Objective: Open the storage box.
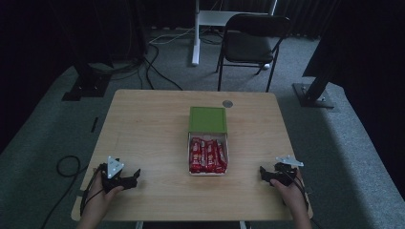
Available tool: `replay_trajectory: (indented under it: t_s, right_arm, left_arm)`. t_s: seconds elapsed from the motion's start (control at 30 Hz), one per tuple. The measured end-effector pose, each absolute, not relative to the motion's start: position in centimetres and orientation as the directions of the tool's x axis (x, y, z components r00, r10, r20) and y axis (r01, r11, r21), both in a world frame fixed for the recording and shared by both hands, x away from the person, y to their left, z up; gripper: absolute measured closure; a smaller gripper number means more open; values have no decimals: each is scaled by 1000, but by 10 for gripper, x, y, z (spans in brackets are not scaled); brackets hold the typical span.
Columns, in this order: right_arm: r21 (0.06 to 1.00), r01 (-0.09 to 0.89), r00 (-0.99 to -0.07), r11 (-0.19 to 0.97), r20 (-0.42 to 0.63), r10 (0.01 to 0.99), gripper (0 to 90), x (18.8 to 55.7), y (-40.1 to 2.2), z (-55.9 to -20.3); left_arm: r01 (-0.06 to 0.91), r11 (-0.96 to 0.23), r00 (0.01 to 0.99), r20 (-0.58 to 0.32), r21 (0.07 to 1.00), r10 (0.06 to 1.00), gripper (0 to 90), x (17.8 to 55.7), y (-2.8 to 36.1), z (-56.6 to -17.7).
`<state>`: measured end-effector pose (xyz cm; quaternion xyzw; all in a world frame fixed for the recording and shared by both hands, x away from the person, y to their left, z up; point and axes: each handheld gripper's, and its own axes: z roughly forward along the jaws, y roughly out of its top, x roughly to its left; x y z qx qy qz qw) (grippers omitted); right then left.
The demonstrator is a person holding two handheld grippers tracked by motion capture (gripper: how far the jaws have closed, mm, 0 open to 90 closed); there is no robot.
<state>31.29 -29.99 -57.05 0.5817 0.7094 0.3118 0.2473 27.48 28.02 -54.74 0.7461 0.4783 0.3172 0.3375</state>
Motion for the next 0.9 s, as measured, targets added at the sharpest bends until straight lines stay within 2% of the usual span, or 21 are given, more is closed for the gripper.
replay_trajectory:
  t_s: [0.27, 0.43, 0.8, 0.9]
  right_arm:
    - [730, 671, -200, 128, 12, 980, 110, 313, -300, -571]
    - [730, 671, -199, 128, 12, 980, 110, 313, -300, -570]
    - [730, 671, -199, 128, 12, 980, 110, 313, -300, -571]
    - [730, 671, -199, 128, 12, 980, 110, 313, -300, -570]
  left_arm:
    - [583, -185, 219, 66, 791, 974, 90, 275, 296, -551]
    - [596, -125, 145, 47, 794, 988, 89, 277, 301, -551]
    - [631, -149, 162, 58, 762, 985, 89, 281, 300, -557]
    - [650, -199, 169, 115, 734, 979, 89, 282, 301, -561]
